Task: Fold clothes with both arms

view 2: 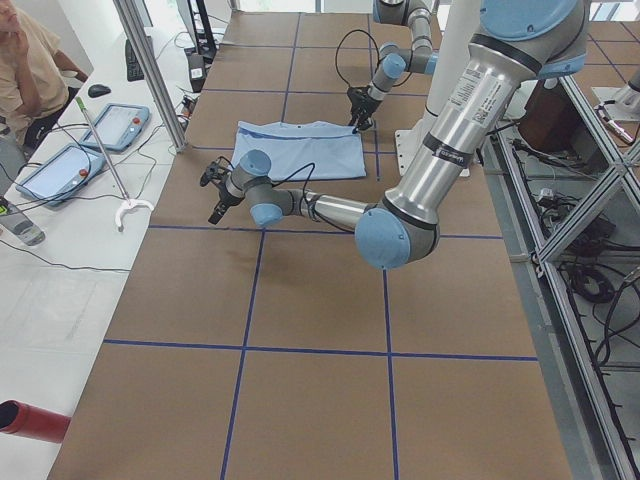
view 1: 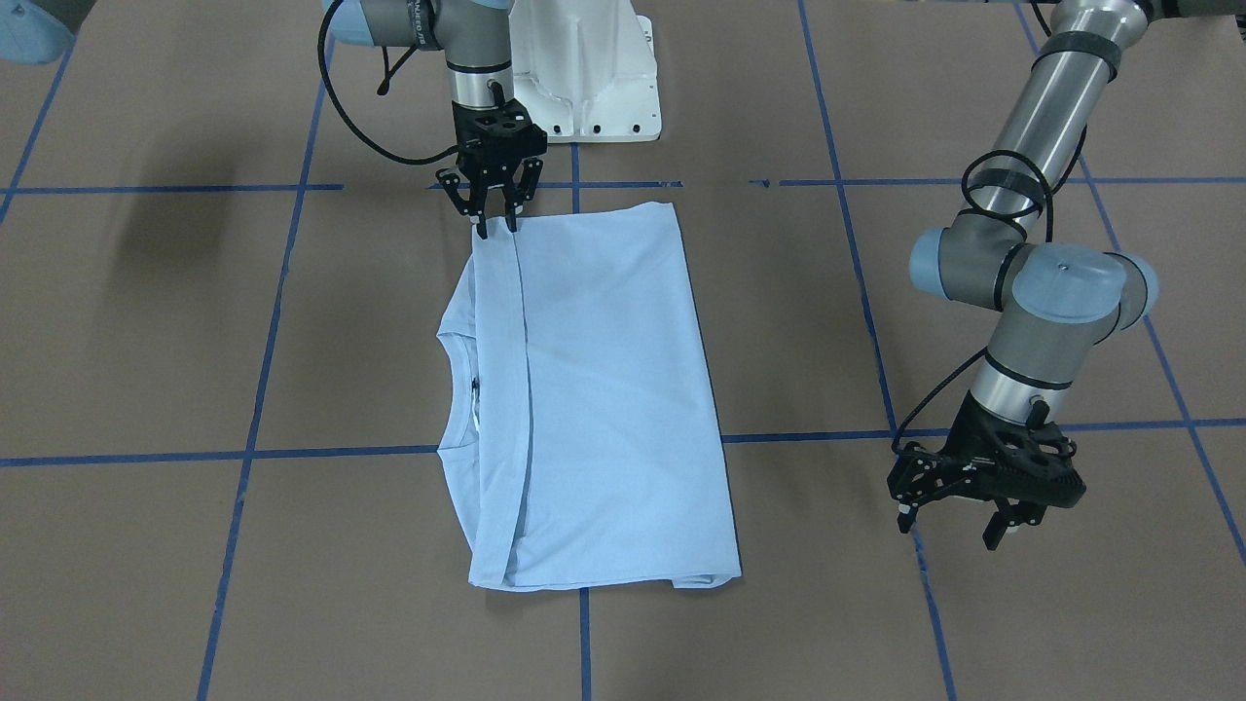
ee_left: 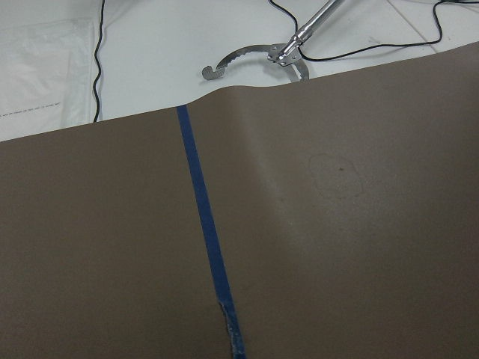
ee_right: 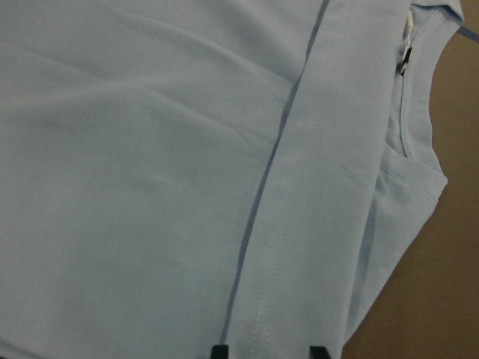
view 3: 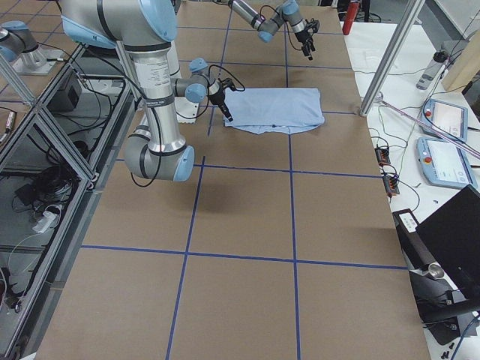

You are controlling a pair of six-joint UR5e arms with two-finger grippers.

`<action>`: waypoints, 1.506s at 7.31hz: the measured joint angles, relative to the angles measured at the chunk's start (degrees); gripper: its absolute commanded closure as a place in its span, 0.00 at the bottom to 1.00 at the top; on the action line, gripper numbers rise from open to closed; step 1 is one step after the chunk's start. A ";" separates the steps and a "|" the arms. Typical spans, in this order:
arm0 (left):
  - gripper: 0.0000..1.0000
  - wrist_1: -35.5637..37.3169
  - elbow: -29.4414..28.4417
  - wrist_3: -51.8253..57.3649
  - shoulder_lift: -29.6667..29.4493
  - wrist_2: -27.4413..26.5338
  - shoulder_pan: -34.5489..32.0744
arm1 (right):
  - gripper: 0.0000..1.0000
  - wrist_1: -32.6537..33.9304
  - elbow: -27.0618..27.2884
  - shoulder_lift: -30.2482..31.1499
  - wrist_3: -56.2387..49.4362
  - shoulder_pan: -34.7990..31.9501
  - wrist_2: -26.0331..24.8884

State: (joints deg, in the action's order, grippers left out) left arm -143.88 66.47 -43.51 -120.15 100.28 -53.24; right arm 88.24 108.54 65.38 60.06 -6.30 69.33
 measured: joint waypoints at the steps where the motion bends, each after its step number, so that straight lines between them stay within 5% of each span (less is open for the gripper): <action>1: 0.00 0.02 -0.01 -0.01 0.00 0.00 0.00 | 0.54 0.00 0.08 -0.03 -0.04 0.27 -0.12; 4: 0.00 0.02 -0.02 -0.07 0.00 0.00 0.06 | 0.59 0.00 0.48 -0.26 -0.12 0.57 0.49; 6: 0.00 0.02 0.00 -0.08 0.00 0.00 0.06 | 0.77 0.00 0.52 -0.30 -0.12 0.87 0.70; 8: 0.00 0.00 0.02 -0.08 0.00 0.00 0.06 | 0.84 0.06 0.53 -0.09 -0.12 1.05 0.54; 9: 0.00 0.00 0.02 -0.08 0.00 0.00 0.07 | 1.00 0.07 0.53 -0.03 -0.12 1.08 0.49; 11: 0.00 0.00 0.04 -0.08 0.00 0.00 0.07 | 1.00 0.09 0.56 -0.10 0.02 1.13 0.26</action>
State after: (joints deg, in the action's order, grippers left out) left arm -143.88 66.51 -43.59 -120.15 100.28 -53.17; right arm 88.33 109.10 65.28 60.08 -5.18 69.59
